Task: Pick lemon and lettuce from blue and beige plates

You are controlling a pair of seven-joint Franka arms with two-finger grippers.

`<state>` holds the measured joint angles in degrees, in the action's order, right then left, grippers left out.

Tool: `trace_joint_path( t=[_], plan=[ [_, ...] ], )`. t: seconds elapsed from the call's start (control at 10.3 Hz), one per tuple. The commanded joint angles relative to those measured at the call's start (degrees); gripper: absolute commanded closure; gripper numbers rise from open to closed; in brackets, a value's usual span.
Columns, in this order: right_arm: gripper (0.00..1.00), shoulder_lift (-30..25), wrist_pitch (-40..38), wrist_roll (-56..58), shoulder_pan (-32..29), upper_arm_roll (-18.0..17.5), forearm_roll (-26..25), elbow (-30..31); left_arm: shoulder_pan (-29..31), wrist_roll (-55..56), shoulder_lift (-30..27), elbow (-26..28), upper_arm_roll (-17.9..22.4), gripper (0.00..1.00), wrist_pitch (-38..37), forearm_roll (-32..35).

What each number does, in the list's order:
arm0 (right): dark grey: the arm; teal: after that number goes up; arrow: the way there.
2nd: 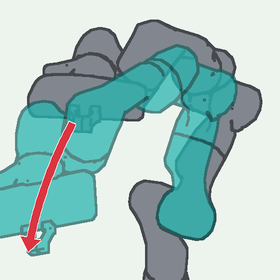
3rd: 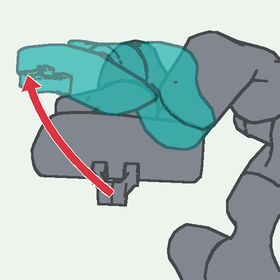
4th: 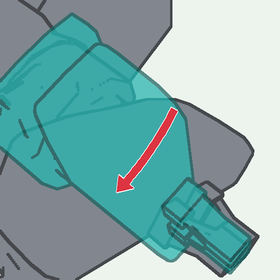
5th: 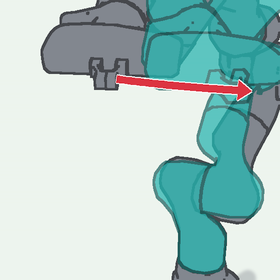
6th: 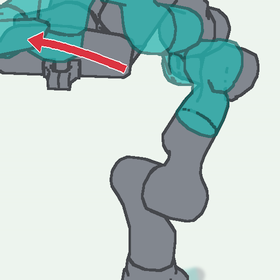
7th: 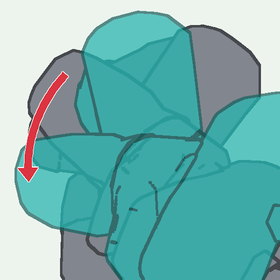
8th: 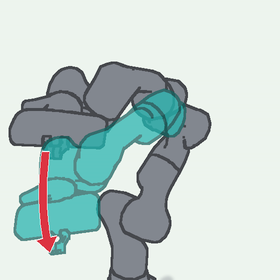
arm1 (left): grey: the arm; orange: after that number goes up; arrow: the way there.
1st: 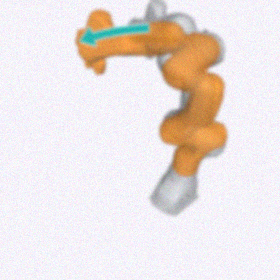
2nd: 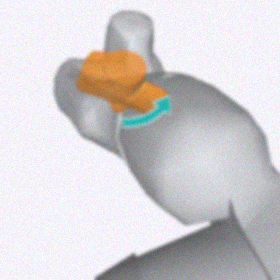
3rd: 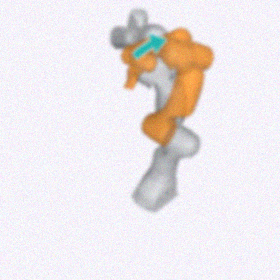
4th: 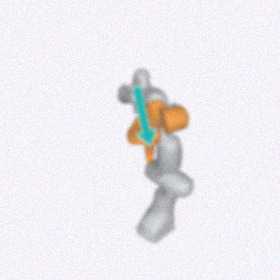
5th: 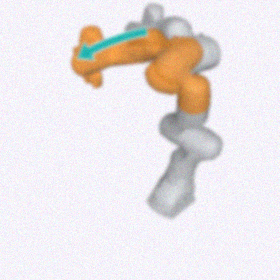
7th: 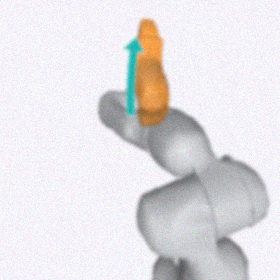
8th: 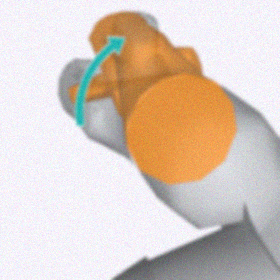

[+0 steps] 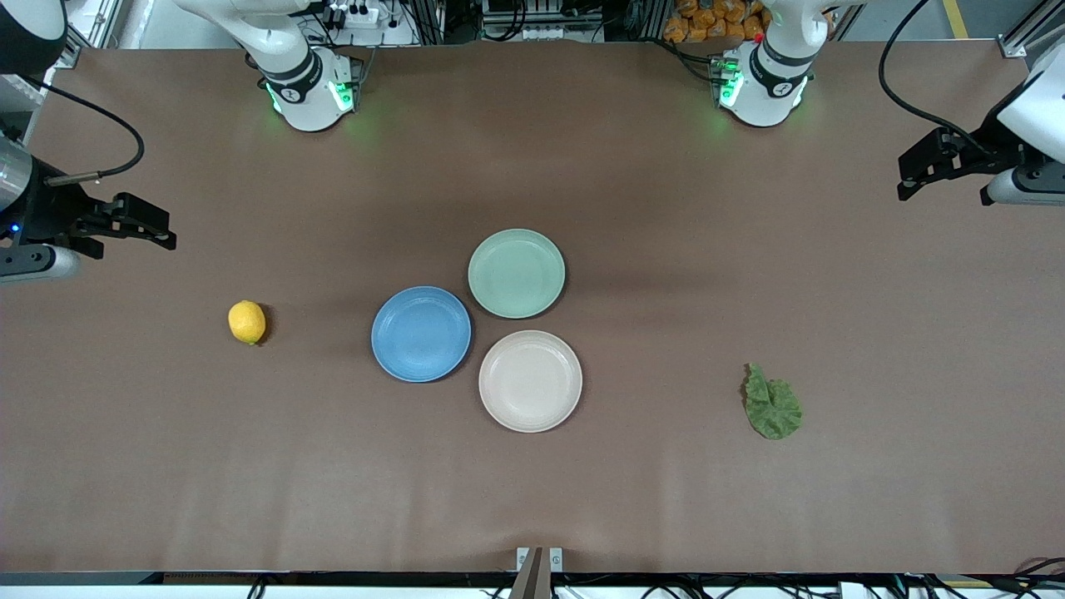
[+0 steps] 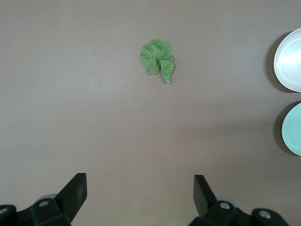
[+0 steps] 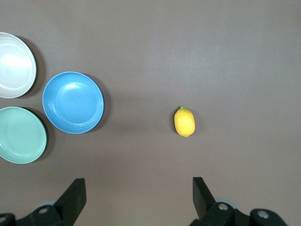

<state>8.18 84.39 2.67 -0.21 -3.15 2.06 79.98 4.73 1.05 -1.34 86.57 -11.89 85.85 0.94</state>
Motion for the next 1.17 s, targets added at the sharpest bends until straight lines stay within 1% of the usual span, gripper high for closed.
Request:
trace_joint_path(
  t=[0.0, 0.29, 0.58, 0.78, 1.07],
  plan=[
    [0.0, -1.59, -0.71, 0.05, -0.31, -0.02, -0.65, 1.41, 1.07, -0.61, -1.21, 1.05, -0.77, 0.0, -0.07, -1.21],
    [0.0, -1.5, -0.63, -0.03, -0.23, -0.02, -0.65, 1.41, 0.99, 4.03, -1.03, 1.14, -0.77, 0.0, -0.25, -2.0],
    [0.0, -1.5, -0.19, -0.03, -0.23, -0.02, -0.65, 1.41, 0.72, 5.44, -1.03, 1.05, -0.77, 0.0, -0.25, -3.49],
    [0.0, -1.41, 0.25, -0.03, -0.23, -0.02, -0.65, 1.41, 0.64, 5.54, -0.16, 0.62, -0.77, 0.0, -0.16, -2.62],
    [0.0, -1.24, 3.23, -0.03, -0.14, -0.1, -0.65, 1.84, 0.99, 5.62, -0.15, 0.44, -0.59, 0.0, -0.16, -2.35]
  ],
)
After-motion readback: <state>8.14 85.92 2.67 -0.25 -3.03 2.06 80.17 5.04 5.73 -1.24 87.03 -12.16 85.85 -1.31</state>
